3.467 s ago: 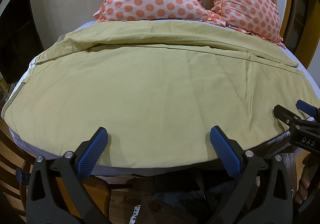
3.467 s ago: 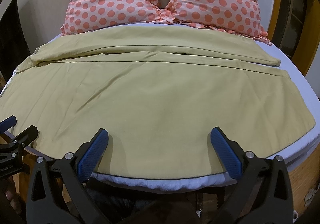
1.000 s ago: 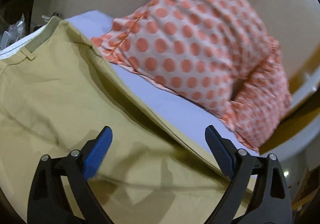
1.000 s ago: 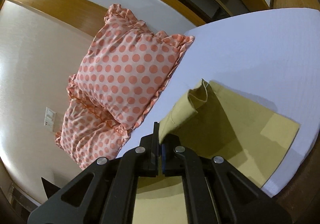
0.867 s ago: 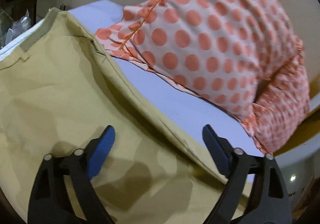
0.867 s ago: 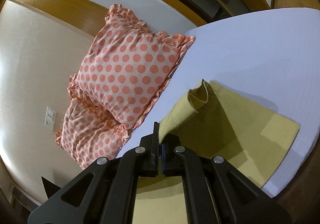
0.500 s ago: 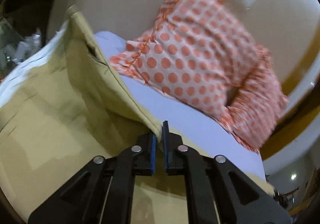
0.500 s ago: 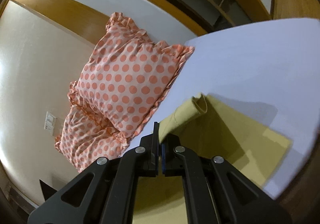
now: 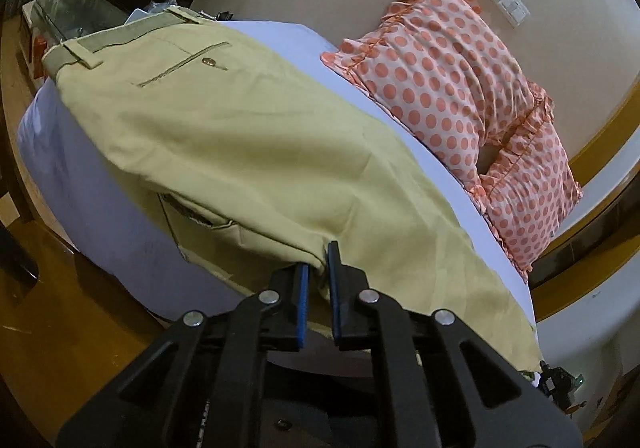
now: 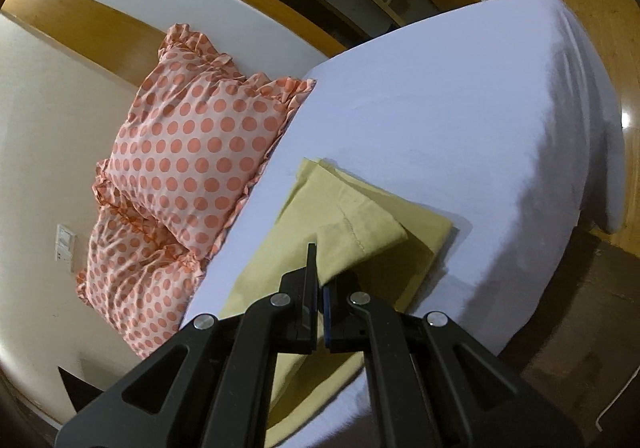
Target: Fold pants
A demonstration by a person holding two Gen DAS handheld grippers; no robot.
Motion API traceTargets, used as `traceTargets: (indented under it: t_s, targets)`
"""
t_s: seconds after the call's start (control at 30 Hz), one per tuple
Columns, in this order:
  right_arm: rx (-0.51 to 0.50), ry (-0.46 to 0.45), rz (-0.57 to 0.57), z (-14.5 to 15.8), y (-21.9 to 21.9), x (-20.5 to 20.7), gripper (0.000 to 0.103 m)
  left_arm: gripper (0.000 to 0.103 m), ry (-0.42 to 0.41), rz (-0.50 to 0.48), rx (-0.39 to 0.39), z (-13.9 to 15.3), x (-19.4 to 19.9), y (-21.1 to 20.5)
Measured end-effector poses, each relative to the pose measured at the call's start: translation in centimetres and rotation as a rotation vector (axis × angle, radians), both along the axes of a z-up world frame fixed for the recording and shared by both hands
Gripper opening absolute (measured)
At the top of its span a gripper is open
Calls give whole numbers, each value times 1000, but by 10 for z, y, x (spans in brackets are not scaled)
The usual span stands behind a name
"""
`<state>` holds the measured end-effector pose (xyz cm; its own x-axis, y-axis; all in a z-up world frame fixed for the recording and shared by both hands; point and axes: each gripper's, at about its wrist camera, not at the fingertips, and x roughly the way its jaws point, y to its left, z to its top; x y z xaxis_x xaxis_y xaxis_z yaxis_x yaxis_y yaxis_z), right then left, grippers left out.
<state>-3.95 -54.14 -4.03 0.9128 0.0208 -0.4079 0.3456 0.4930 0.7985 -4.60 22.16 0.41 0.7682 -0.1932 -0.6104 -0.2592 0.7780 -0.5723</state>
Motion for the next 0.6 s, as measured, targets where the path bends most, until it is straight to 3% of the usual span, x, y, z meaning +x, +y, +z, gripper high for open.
traceTargets:
  t_s: [0.1, 0.13, 0.17, 0.2, 0.23, 0.27, 0.4, 0.5, 0.6]
  targets:
    - [-52, 33, -9, 5, 1, -5, 6, 12, 5, -18, -11, -7, -5, -1]
    - [-71, 37, -32, 8, 1, -10, 18, 16, -3, -23, -11, -8, -8, -2]
    - [-90, 45, -52, 11, 0, -14, 39, 25, -12, -31, -11, -8, -8, -3]
    - [-121, 49, -85, 14, -1, -20, 50, 37, -32, -44, -13, -8, -12, -4]
    - [-147, 54, -116, 16, -3, -24, 57, 43, -44, -46, -11, -8, -16, -4]
    - [-168, 65, -138, 16, -5, -27, 57, 50, -54, -48, -5, -8, -18, -4]
    - [-162, 101, -161, 4, -13, -26, 56, 59, -75, -87, 3, -12, -25, -9]
    - [-194, 103, -126, -1, -5, -21, 56, 62, -79, -113, -10, -16, -27, -14]
    - [-212, 72, -52, -3, 8, -13, 48, 67, -86, -130, -23, -19, -28, -17]
